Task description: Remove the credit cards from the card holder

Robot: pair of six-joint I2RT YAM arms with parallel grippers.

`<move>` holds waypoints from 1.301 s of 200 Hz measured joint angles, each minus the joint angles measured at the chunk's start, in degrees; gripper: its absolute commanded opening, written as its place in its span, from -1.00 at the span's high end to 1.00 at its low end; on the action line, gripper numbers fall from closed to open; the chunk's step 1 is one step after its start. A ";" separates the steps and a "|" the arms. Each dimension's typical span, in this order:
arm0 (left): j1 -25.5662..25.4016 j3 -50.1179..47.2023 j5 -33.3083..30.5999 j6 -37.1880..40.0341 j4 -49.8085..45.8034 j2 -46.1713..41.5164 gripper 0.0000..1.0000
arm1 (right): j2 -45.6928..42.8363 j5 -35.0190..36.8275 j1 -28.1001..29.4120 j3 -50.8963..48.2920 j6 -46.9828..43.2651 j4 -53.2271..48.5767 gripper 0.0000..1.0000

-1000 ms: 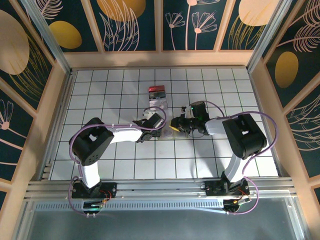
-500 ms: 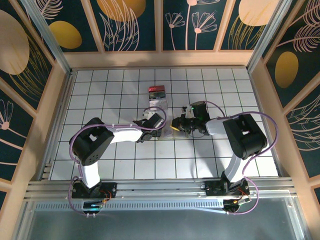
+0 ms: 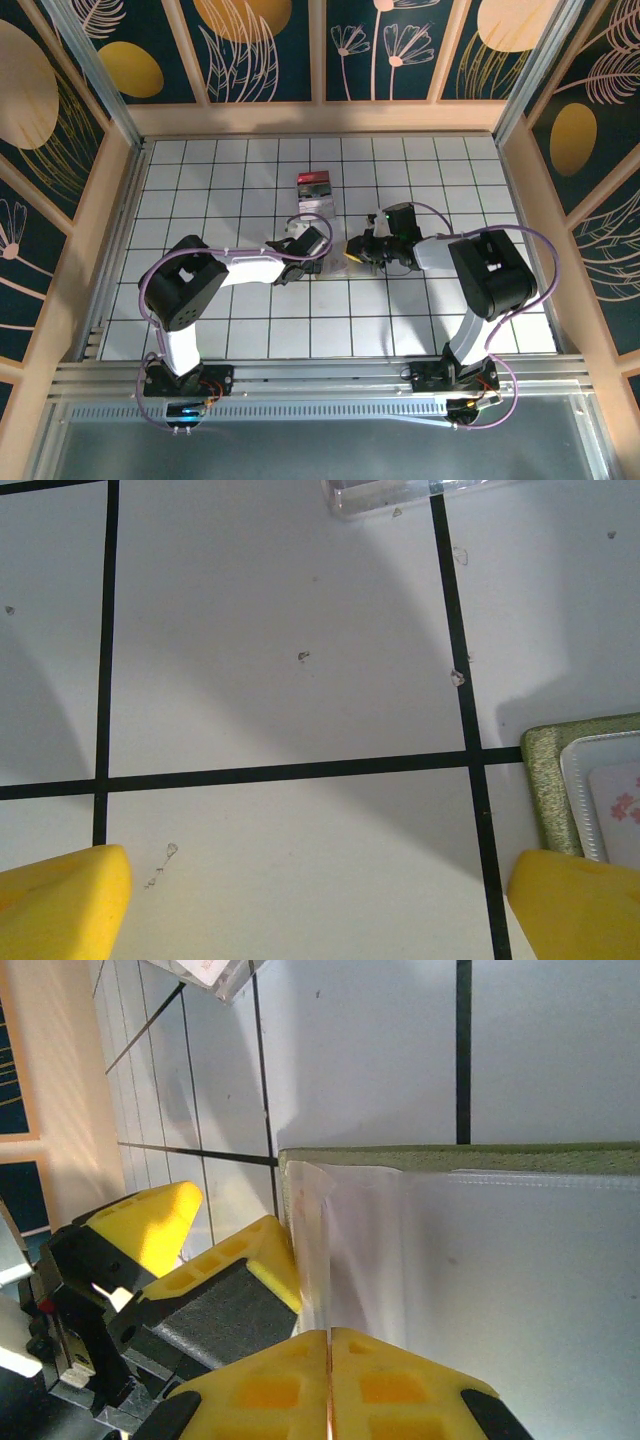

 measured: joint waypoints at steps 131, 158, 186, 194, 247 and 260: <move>0.22 2.69 4.46 2.49 0.66 -0.28 -0.98 | 0.00 0.00 0.00 0.02 -0.17 -0.17 0.82; 0.22 2.99 5.25 2.97 2.08 -0.28 -0.98 | 0.00 0.00 -0.02 0.02 -0.20 -0.24 0.82; 0.22 2.99 6.10 3.13 2.71 -0.28 -0.98 | 0.00 0.00 -0.02 0.02 -0.17 -0.26 0.81; 0.22 2.99 6.10 3.13 2.82 -0.26 -0.98 | 0.00 0.00 -0.02 0.02 -0.17 -0.28 0.78; 0.20 2.99 6.03 3.08 3.26 1.75 -0.97 | 0.00 -0.28 -0.02 0.02 0.07 -0.39 0.56; 0.22 2.99 6.01 3.08 3.63 1.84 -0.98 | 0.00 -0.68 -0.02 0.02 0.46 0.04 0.56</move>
